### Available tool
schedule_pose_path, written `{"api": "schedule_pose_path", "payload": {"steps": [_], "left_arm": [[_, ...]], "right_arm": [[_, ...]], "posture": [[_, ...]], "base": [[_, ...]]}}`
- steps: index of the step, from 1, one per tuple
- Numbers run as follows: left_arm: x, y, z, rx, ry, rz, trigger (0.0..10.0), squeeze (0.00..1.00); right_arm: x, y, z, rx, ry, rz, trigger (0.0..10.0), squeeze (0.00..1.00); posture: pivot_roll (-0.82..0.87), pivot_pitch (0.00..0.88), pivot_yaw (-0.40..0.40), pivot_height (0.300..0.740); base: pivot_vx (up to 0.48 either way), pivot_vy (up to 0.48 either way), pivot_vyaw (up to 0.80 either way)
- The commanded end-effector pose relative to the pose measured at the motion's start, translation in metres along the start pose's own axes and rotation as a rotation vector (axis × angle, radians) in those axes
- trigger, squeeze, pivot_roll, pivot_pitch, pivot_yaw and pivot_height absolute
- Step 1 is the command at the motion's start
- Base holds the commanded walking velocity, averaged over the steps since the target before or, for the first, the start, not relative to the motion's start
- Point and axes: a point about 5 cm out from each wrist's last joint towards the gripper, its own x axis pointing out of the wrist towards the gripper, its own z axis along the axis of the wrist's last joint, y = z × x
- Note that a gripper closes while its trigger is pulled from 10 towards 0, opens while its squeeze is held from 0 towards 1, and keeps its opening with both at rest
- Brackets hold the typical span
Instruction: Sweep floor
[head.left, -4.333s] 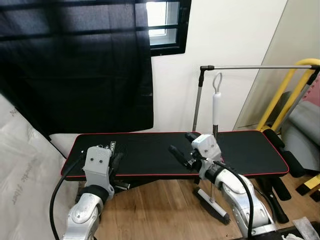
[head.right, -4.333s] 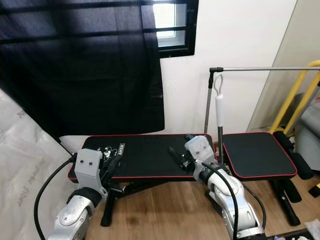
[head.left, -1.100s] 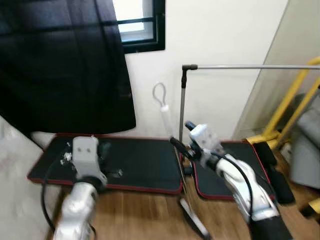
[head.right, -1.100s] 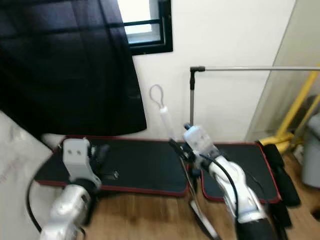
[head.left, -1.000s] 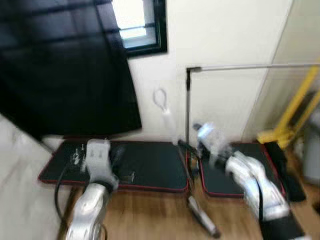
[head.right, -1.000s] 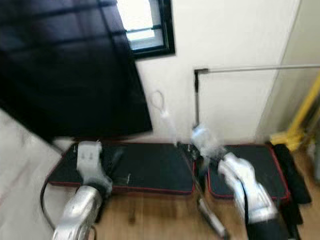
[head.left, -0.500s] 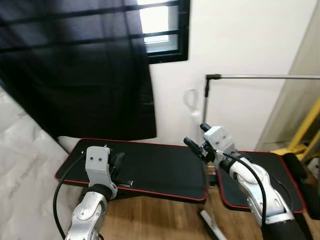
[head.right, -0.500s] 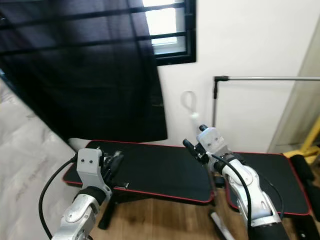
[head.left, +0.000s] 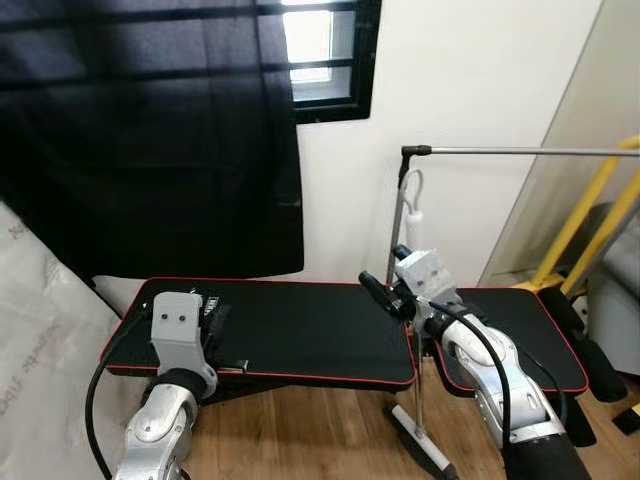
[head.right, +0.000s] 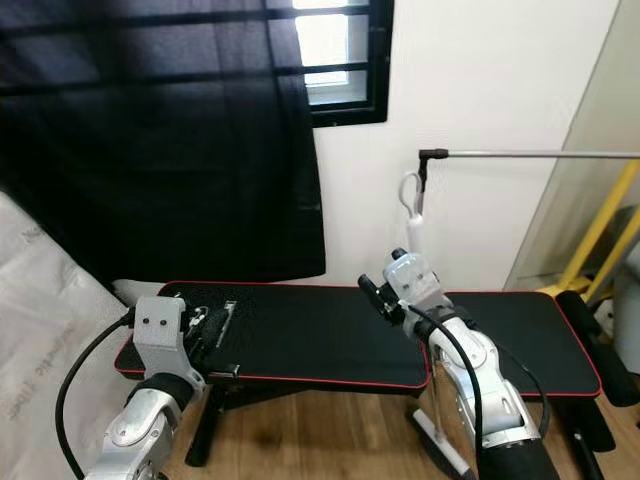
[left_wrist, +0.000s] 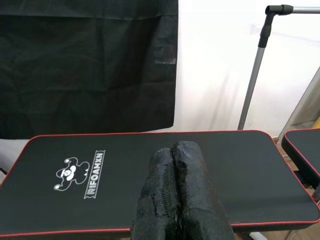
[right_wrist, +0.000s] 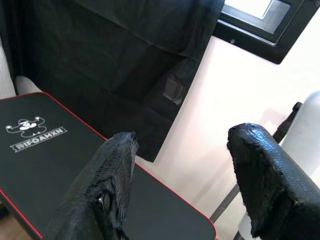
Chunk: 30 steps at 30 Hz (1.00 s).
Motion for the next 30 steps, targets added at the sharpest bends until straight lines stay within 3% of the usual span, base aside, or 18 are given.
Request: {"api": "schedule_pose_path", "payload": {"steps": [1, 9, 22, 26, 30], "left_arm": [[-0.001, -0.003, 0.001, 0.005, 0.003, -0.022, 10.0, 0.00], [-0.001, -0.004, 0.000, 0.000, 0.009, -0.023, 10.0, 0.00], [-0.001, -0.004, 0.000, -0.012, 0.013, -0.013, 10.0, 0.00], [-0.002, -0.005, 0.001, -0.007, 0.009, -0.018, 10.0, 0.00], [-0.003, -0.013, 0.005, 0.034, -0.014, -0.055, 10.0, 0.00]], "right_arm": [[0.000, -0.005, -0.001, -0.003, 0.006, -0.019, 10.0, 0.00], [0.000, -0.004, -0.001, -0.004, 0.008, -0.019, 10.0, 0.00], [0.001, -0.002, -0.004, -0.014, 0.018, -0.008, 10.0, 0.00], [0.003, -0.006, -0.014, -0.053, 0.073, 0.003, 10.0, 0.00], [0.005, -0.019, -0.033, -0.098, 0.168, -0.007, 10.0, 0.00]], "posture": [[-0.04, 0.000, -0.003, 0.740], [-0.04, 0.000, -0.003, 0.740], [-0.04, 0.000, -0.009, 0.740], [-0.04, 0.000, -0.013, 0.740], [-0.03, 0.000, -0.021, 0.740]], "base": [[0.000, 0.000, 0.00], [0.000, -0.424, 0.00], [0.000, 0.000, 0.00], [0.000, 0.000, 0.00], [0.000, 0.000, 0.00]]}}
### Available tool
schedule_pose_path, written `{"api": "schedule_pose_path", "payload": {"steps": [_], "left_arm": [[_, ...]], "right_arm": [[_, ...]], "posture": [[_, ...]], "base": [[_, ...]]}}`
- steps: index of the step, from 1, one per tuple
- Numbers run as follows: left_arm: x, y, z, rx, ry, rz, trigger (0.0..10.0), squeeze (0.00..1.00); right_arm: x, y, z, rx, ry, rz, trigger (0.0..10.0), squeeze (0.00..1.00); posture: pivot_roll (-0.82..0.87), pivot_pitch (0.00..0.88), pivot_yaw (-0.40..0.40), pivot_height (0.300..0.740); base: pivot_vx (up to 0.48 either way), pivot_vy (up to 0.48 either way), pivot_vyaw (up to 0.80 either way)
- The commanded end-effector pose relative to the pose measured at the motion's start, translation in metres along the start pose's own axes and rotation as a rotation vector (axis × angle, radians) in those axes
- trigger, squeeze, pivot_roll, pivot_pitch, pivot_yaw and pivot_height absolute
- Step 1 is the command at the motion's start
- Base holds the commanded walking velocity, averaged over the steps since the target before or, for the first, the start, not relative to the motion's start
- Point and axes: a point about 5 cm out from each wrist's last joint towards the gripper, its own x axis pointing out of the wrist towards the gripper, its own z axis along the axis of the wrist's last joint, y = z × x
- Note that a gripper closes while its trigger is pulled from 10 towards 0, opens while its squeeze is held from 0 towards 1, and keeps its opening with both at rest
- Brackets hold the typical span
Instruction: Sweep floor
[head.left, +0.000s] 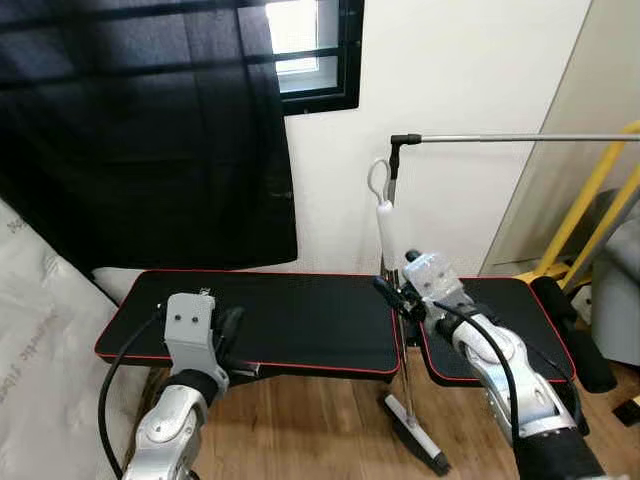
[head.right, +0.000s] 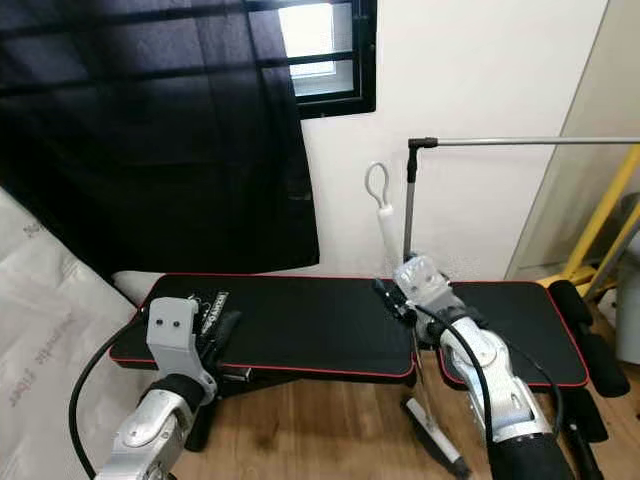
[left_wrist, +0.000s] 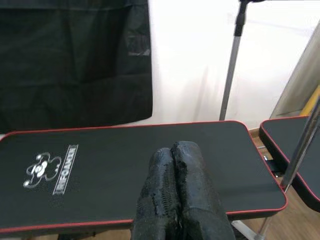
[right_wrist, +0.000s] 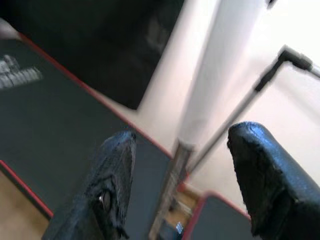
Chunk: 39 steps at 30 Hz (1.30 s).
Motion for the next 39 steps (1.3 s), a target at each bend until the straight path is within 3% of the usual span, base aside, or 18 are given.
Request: {"api": "schedule_pose_path", "payload": {"steps": [1, 3, 4, 6, 14, 18, 19, 20, 21, 26, 39], "left_arm": [[-0.002, -0.005, 0.003, 0.033, -0.014, -0.024, 10.0, 0.00], [-0.003, -0.008, 0.005, 0.041, -0.022, -0.038, 10.0, 0.00], [-0.005, -0.011, 0.008, 0.050, -0.032, -0.053, 10.0, 0.00], [-0.007, -0.015, 0.010, 0.074, -0.038, -0.079, 10.0, 0.00], [-0.022, -0.026, 0.013, 0.094, -0.040, -0.135, 10.0, 0.00], [-0.028, -0.029, 0.015, 0.091, -0.038, -0.146, 10.0, 0.00], [-0.030, -0.030, 0.016, 0.087, -0.036, -0.150, 10.0, 0.00], [-0.030, -0.030, 0.016, 0.087, -0.036, -0.150, 10.0, 0.00], [-0.035, -0.032, 0.018, 0.083, -0.033, -0.155, 10.0, 0.00], [-0.041, -0.034, 0.020, 0.081, -0.029, -0.156, 10.0, 0.00], [-0.045, -0.035, 0.023, 0.076, -0.022, -0.154, 10.0, 0.00]], "right_arm": [[0.003, -0.001, -0.006, -0.014, 0.019, 0.009, 10.0, 0.00], [0.005, -0.002, -0.008, -0.014, 0.026, 0.013, 10.0, 0.00], [0.006, -0.004, -0.008, 0.004, 0.023, 0.014, 10.0, 0.97], [0.011, -0.003, -0.007, 0.018, 0.015, 0.021, 10.0, 1.00], [0.026, 0.007, -0.001, 0.042, -0.014, 0.076, 10.0, 1.00], [0.032, 0.004, -0.001, 0.033, -0.004, 0.037, 10.0, 1.00], [0.035, 0.003, -0.001, 0.035, 0.006, 0.013, 10.0, 0.66], [0.035, 0.003, -0.001, 0.035, 0.006, 0.013, 10.0, 0.66], [0.044, -0.004, 0.003, 0.043, 0.021, -0.056, 10.0, 0.00], [0.053, -0.018, 0.013, 0.035, 0.030, -0.152, 10.0, 0.00], [0.053, -0.031, 0.010, 0.081, 0.035, -0.173, 10.0, 0.00]], "posture": [[-0.02, 0.000, -0.023, 0.740], [-0.02, 0.000, -0.023, 0.740], [0.00, 0.000, -0.027, 0.740], [0.00, 0.000, -0.028, 0.740], [0.03, 0.039, -0.029, 0.740], [0.04, 0.077, -0.023, 0.740], [0.04, 0.080, -0.022, 0.740], [0.04, 0.080, -0.022, 0.740], [0.05, 0.103, -0.017, 0.740], [0.06, 0.124, -0.019, 0.740], [0.06, 0.139, -0.016, 0.740]], "base": [[0.000, 0.000, 0.00], [0.000, 0.000, 0.00], [0.000, 0.000, 0.00], [0.000, 0.000, 0.00], [0.000, 0.000, 0.00], [0.000, 0.000, 0.00], [0.000, 0.000, 0.00], [0.000, 0.000, 0.00], [0.000, 0.000, 0.00], [0.000, 0.000, 0.00], [0.000, 0.000, 0.00]]}}
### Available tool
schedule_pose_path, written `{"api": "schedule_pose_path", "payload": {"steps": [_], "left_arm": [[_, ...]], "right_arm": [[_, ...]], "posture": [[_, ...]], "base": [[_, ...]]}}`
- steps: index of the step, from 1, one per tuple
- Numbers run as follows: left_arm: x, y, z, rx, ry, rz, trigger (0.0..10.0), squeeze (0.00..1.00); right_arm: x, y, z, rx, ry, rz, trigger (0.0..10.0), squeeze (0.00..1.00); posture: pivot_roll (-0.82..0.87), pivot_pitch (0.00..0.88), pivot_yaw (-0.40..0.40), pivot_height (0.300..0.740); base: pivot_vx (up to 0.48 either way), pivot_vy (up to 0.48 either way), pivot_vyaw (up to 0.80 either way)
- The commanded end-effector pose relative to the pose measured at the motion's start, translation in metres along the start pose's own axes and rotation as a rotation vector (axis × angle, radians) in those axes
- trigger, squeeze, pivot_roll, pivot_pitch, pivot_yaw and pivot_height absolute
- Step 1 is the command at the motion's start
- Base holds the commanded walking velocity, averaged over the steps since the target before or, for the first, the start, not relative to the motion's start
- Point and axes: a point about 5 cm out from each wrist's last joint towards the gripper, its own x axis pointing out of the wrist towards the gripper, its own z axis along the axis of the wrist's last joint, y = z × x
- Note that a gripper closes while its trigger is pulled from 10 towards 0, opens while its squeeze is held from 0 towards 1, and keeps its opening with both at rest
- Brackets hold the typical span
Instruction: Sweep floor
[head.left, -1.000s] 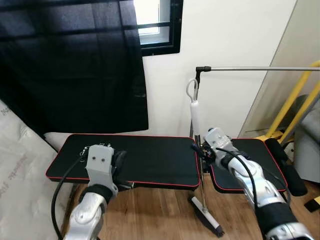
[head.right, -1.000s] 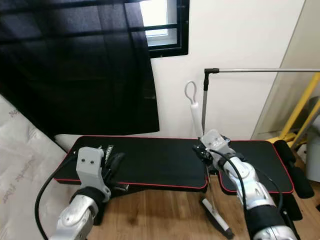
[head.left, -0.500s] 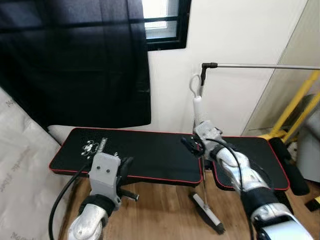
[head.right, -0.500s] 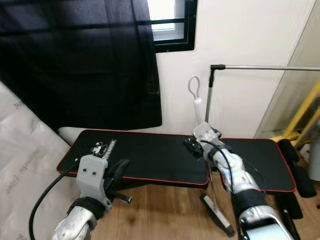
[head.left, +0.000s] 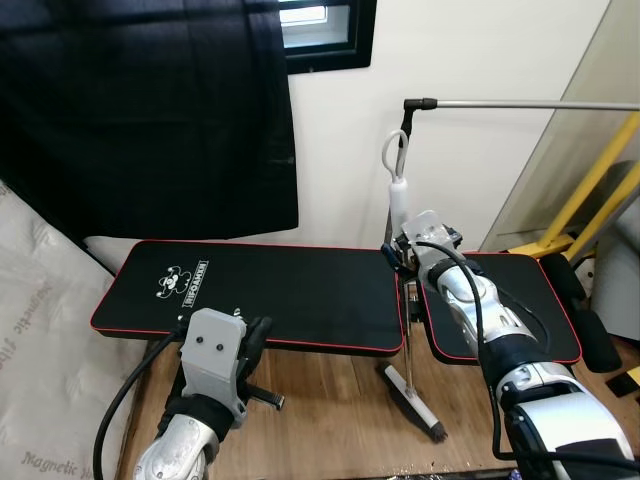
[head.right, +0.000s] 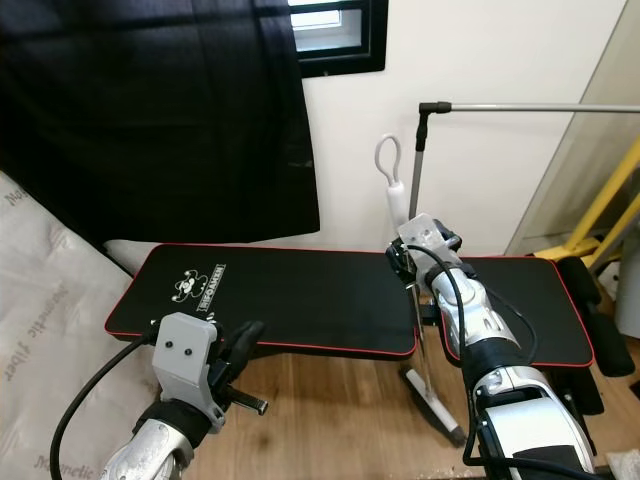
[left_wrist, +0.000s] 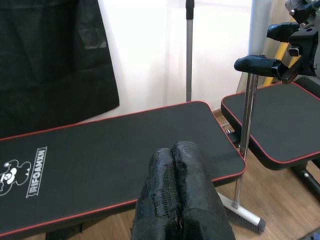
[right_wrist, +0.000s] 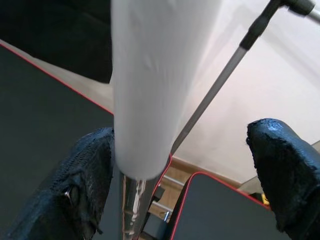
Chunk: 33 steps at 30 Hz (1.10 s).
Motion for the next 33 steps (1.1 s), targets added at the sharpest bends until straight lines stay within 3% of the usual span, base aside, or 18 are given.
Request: {"api": "schedule_pose_path", "payload": {"steps": [1, 4, 5, 7, 8, 17, 33], "left_arm": [[-0.003, 0.000, -0.002, 0.000, 0.023, -0.019, 10.0, 0.00], [-0.004, 0.000, -0.001, -0.002, 0.025, -0.019, 10.0, 0.00], [-0.004, 0.000, -0.001, -0.003, 0.026, -0.020, 10.0, 0.00], [-0.004, 0.000, -0.001, -0.003, 0.026, -0.020, 10.0, 0.00], [-0.004, 0.000, -0.001, -0.003, 0.027, -0.020, 10.0, 0.00], [-0.004, -0.001, -0.001, -0.002, 0.030, -0.017, 10.0, 0.00], [0.003, 0.001, -0.005, 0.001, 0.034, -0.015, 10.0, 0.00]], "right_arm": [[0.001, -0.003, 0.001, 0.037, -0.019, -0.007, 10.0, 0.00], [0.003, -0.004, 0.006, 0.058, -0.039, -0.018, 10.0, 0.00], [0.005, -0.004, 0.011, 0.063, -0.050, -0.027, 7.3, 0.00], [0.005, -0.004, 0.011, 0.063, -0.050, -0.027, 7.3, 0.00], [0.008, -0.005, 0.015, 0.061, -0.060, -0.036, 0.0, 0.00], [0.010, -0.018, 0.024, 0.054, -0.082, -0.085, 0.0, 0.00], [-0.002, -0.022, -0.001, 0.195, -0.015, -0.031, 0.0, 0.00]], "posture": [[0.06, 0.139, -0.011, 0.740], [0.06, 0.138, -0.007, 0.740], [0.06, 0.136, -0.008, 0.740], [0.06, 0.136, -0.008, 0.740], [0.06, 0.135, -0.008, 0.740], [0.07, 0.133, -0.015, 0.740], [0.03, 0.104, -0.024, 0.740]], "base": [[0.000, 0.000, 0.00], [0.000, 0.000, 0.00], [0.000, 0.000, 0.00], [0.000, 0.000, 0.00], [0.000, 0.000, 0.00], [0.000, 0.000, 0.00], [0.000, 0.000, 0.00]]}}
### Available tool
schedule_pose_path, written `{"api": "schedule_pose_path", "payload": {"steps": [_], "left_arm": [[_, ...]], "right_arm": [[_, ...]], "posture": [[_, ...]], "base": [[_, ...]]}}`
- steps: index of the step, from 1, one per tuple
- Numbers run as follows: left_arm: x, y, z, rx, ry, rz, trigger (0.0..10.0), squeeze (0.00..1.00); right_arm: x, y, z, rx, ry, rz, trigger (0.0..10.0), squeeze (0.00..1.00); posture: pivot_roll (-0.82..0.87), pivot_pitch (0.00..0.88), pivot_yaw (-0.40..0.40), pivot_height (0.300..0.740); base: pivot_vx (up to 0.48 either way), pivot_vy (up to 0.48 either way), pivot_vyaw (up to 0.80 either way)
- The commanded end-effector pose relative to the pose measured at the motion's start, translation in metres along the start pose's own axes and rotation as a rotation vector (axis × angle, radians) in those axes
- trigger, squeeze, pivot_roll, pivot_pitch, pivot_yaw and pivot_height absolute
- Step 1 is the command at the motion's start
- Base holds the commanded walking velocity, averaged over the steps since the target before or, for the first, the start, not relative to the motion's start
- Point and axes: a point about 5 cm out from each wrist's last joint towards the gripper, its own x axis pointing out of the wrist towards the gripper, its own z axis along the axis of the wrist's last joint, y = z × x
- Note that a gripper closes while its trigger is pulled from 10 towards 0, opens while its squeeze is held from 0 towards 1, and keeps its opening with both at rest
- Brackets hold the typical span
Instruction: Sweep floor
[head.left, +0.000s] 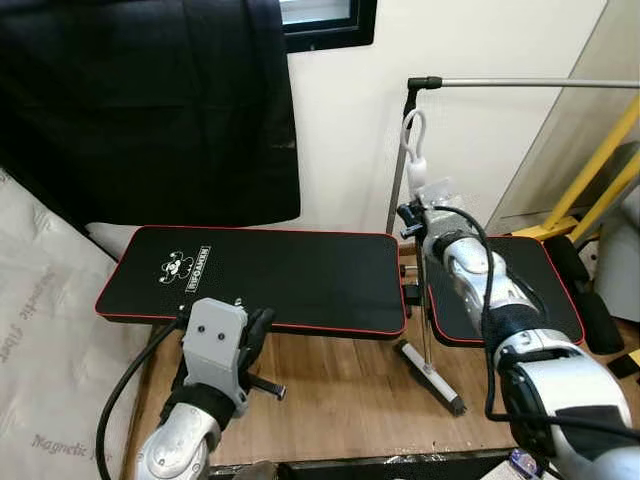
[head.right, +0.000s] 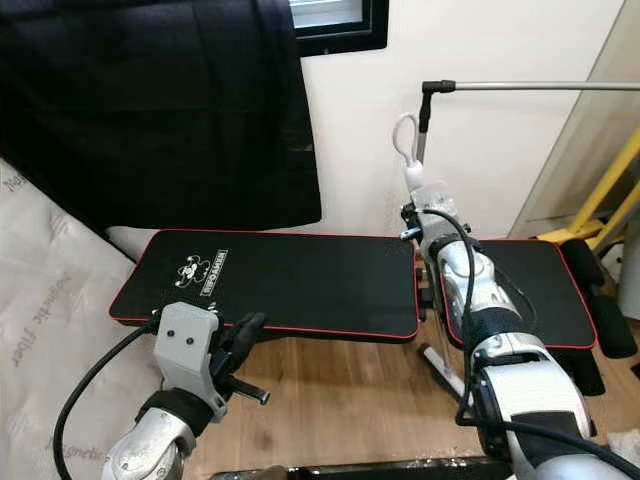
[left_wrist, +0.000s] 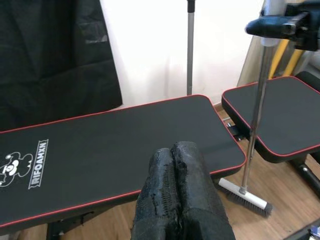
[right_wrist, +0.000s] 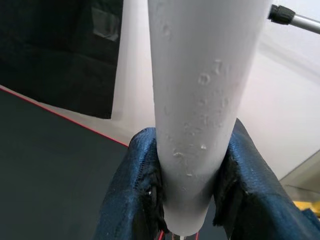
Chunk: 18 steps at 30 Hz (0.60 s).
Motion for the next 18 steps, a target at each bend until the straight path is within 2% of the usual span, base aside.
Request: {"api": "schedule_pose_path", "payload": {"steps": [1, 7, 15, 18], "left_arm": [[0.000, 0.002, -0.005, 0.002, 0.022, -0.004, 10.0, 0.00], [0.003, 0.004, -0.007, 0.002, 0.021, -0.003, 10.0, 0.00], [0.008, 0.005, -0.009, 0.001, 0.021, -0.003, 10.0, 0.00], [0.009, 0.006, -0.011, 0.003, 0.022, -0.002, 10.0, 0.00]], "right_arm": [[-0.009, -0.007, -0.016, 0.042, 0.072, -0.001, 0.0, 0.00], [-0.021, -0.022, -0.013, 0.033, 0.103, -0.019, 0.0, 0.00], [-0.031, -0.015, -0.006, 0.072, 0.128, 0.052, 0.0, 0.00], [-0.033, -0.015, -0.003, 0.051, 0.150, 0.054, 0.0, 0.00]], "posture": [[0.02, 0.102, -0.023, 0.740], [0.00, 0.088, -0.022, 0.740], [-0.01, 0.064, -0.021, 0.740], [-0.01, 0.054, -0.023, 0.740]], "base": [[0.000, 0.000, 0.00], [0.000, 0.000, 0.00], [0.000, 0.000, 0.00], [0.000, 0.000, 0.00]]}}
